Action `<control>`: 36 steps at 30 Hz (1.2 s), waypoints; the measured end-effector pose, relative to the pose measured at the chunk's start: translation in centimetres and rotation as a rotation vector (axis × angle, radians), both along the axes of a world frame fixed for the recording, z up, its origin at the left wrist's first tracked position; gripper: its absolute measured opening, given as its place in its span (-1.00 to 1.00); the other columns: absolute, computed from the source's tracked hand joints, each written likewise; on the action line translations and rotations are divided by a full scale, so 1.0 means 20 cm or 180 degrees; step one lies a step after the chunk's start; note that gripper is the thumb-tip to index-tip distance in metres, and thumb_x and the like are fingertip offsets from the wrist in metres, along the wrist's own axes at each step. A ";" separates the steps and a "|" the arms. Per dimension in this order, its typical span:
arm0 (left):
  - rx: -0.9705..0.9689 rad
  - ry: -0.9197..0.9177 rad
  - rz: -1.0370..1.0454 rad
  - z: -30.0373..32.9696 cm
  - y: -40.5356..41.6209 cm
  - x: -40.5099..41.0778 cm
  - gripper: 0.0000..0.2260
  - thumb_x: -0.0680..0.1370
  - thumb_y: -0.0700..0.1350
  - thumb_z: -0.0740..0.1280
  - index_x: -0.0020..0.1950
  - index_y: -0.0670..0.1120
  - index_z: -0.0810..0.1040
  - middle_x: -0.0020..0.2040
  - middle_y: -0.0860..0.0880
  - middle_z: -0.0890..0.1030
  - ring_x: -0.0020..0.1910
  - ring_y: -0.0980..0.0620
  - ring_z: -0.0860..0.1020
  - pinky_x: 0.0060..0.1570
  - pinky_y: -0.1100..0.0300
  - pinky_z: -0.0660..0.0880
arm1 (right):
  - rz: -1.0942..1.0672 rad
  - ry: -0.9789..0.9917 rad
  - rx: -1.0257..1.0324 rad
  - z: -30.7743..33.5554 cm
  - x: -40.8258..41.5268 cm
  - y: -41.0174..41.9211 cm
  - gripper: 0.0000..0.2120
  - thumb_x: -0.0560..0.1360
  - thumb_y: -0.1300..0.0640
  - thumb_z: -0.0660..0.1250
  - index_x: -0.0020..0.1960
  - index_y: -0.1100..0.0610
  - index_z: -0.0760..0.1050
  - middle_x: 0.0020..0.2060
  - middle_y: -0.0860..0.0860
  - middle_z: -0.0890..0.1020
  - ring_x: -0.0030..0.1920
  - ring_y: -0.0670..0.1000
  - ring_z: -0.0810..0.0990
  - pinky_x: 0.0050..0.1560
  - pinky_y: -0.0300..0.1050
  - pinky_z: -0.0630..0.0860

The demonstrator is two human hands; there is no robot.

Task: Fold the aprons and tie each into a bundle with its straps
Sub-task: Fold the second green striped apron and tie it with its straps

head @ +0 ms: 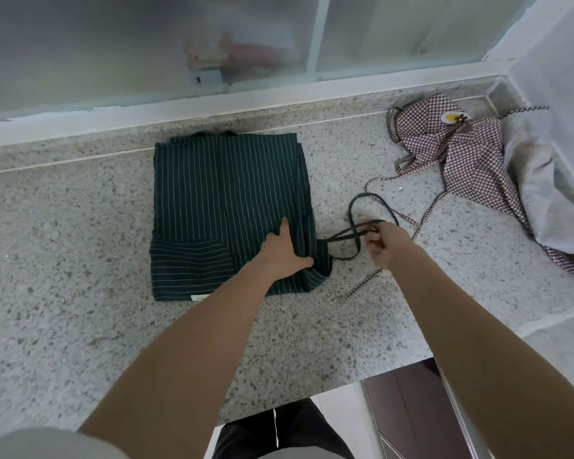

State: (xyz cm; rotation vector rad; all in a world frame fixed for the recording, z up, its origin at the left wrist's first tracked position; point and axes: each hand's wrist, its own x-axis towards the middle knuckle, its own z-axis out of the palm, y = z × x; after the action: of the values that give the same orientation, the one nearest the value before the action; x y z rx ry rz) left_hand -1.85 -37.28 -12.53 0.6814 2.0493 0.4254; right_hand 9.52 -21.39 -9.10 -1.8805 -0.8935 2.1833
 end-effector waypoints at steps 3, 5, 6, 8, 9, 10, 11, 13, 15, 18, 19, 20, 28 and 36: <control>-0.0411 0.0228 -0.0081 0.00 0.04 0.03 0.18 0.26 0.38 0.41 0.51 0.01 -0.36 0.45 -0.27 0.13 0.40 -0.24 0.23 0.32 -0.15 0.32 | -0.0029 0.0453 0.0097 0.02 0.04 -0.03 -0.78 0.62 0.17 0.15 -0.16 0.18 0.44 -0.38 0.00 0.43 -0.62 -0.15 0.32 -0.68 -0.38 0.21; -0.0646 0.0365 -0.0106 0.01 0.07 0.05 0.24 0.19 0.45 0.39 0.49 0.02 -0.39 0.45 -0.27 0.11 0.42 -0.26 0.18 0.31 -0.20 0.30 | -0.0007 0.0543 0.0225 0.03 0.06 -0.04 -0.70 0.56 -0.02 0.27 -0.22 0.18 0.46 -0.41 0.00 0.45 -0.45 -0.09 0.43 -0.45 -0.34 0.48; -0.0710 0.0393 -0.0104 0.01 0.08 0.06 0.26 0.17 0.47 0.38 0.49 0.02 -0.41 0.45 -0.27 0.10 0.42 -0.26 0.17 0.31 -0.21 0.29 | -0.0008 0.0662 0.0223 0.04 0.07 -0.04 -0.62 0.52 -0.12 0.28 -0.25 0.18 0.46 -0.43 0.00 0.45 -0.37 -0.07 0.45 -0.28 -0.29 0.56; -0.0763 0.0404 -0.0095 0.01 0.09 0.07 0.27 0.16 0.47 0.39 0.48 0.02 -0.43 0.45 -0.27 0.10 0.43 -0.26 0.16 0.32 -0.21 0.28 | 0.0144 0.0917 0.0125 0.06 0.10 -0.01 -0.51 0.45 -0.28 0.25 -0.27 0.18 0.45 -0.42 0.00 0.46 -0.29 -0.04 0.47 -0.05 -0.18 0.56; -0.0768 0.0407 -0.0099 0.01 0.09 0.07 0.27 0.16 0.46 0.40 0.47 0.02 -0.43 0.45 -0.27 0.09 0.43 -0.27 0.15 0.32 -0.22 0.27 | 0.0283 0.0982 0.0062 0.07 0.11 0.01 -0.45 0.42 -0.34 0.23 -0.24 0.19 0.45 -0.38 0.03 0.50 -0.24 -0.01 0.49 -0.03 -0.15 0.55; -0.0773 0.0407 -0.0113 0.01 0.10 0.07 0.27 0.17 0.45 0.41 0.47 0.03 -0.43 0.45 -0.27 0.09 0.43 -0.27 0.15 0.32 -0.22 0.27 | 0.0393 0.1003 0.0007 0.09 0.13 0.04 -0.38 0.39 -0.40 0.19 -0.21 0.20 0.46 -0.33 0.06 0.53 -0.20 0.03 0.52 -0.04 -0.12 0.56; -0.0784 0.0408 -0.0122 0.00 0.09 0.06 0.27 0.17 0.44 0.41 0.47 0.03 -0.44 0.45 -0.27 0.09 0.43 -0.27 0.15 0.32 -0.23 0.27 | 0.0437 0.1053 -0.0064 0.10 0.15 0.06 -0.32 0.37 -0.45 0.13 -0.20 0.21 0.46 -0.28 0.10 0.56 -0.16 0.07 0.55 -0.04 -0.10 0.57; -0.0795 0.0455 -0.0115 0.00 0.10 0.07 0.27 0.17 0.44 0.41 0.47 0.04 -0.44 0.46 -0.27 0.09 0.43 -0.27 0.15 0.32 -0.23 0.27 | 0.0276 0.1090 -0.0127 0.12 0.16 0.12 -0.28 0.42 -0.46 0.03 -0.23 0.22 0.48 -0.29 0.14 0.59 -0.17 0.10 0.59 -0.03 -0.07 0.59; -0.0800 0.0478 -0.0115 0.00 0.09 0.06 0.26 0.16 0.47 0.39 0.47 0.05 -0.44 0.46 -0.26 0.09 0.43 -0.27 0.15 0.32 -0.24 0.27 | -0.0241 0.1105 -0.0087 0.13 0.17 0.16 -0.34 0.51 -0.36 0.02 -0.25 0.23 0.46 -0.31 0.15 0.63 -0.20 0.07 0.63 -0.06 -0.13 0.59; -0.0823 0.0512 -0.0027 0.01 0.10 0.09 0.20 0.16 0.58 0.21 0.48 0.06 -0.41 0.47 -0.25 0.10 0.42 -0.26 0.17 0.32 -0.23 0.26 | -0.0756 0.0829 -0.0032 0.10 0.16 0.19 -0.66 0.60 -0.04 0.18 -0.14 0.23 0.43 -0.04 0.17 0.53 -0.24 0.04 0.63 -0.18 -0.14 0.63; -0.0808 0.0562 0.0037 0.01 0.11 0.10 0.12 0.21 0.59 0.11 0.49 0.06 -0.39 0.47 -0.25 0.10 0.42 -0.26 0.17 0.33 -0.22 0.25 | -0.0625 0.0598 -0.0004 0.06 0.15 0.20 -0.81 0.59 0.10 0.24 0.00 0.24 0.44 0.05 0.19 0.45 -0.19 0.05 0.62 -0.22 -0.11 0.63; -0.0767 0.0578 0.0118 0.01 0.11 0.10 0.01 0.29 0.57 0.02 0.50 0.07 -0.36 0.48 -0.25 0.10 0.42 -0.26 0.18 0.33 -0.22 0.24 | -0.0284 0.0246 0.0132 0.04 0.14 0.18 -0.79 0.57 0.18 0.27 0.17 0.22 0.40 0.11 0.20 0.41 -0.09 0.09 0.62 -0.22 -0.10 0.63; 0.0563 0.0594 0.0361 0.03 -0.13 0.10 -0.60 0.63 -0.19 0.13 0.47 -0.12 0.22 0.11 -0.15 0.50 0.03 -0.02 0.48 0.04 0.23 0.39 | 0.3514 -0.0931 0.3003 0.04 0.03 -0.16 -0.47 0.55 0.19 0.25 0.46 0.08 0.14 0.36 0.15 0.19 0.18 0.17 0.45 -0.01 -0.08 0.45; -0.0256 0.2264 0.1411 0.11 -0.46 -0.02 -0.58 0.57 -0.22 0.20 0.42 -0.16 0.24 0.38 -0.16 0.26 0.36 -0.17 0.23 0.29 -0.06 0.28 | 0.3867 -0.1267 0.2798 -0.02 -0.12 -0.34 -0.52 0.57 0.03 0.23 0.39 0.20 0.16 0.18 0.23 0.47 0.06 0.19 0.52 -0.08 0.03 0.50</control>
State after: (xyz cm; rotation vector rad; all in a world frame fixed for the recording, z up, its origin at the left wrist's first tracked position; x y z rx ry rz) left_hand -2.15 -46.48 -10.42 0.3401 2.8958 0.3756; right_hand 7.08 -28.24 -9.48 -1.3557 -2.9768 1.1234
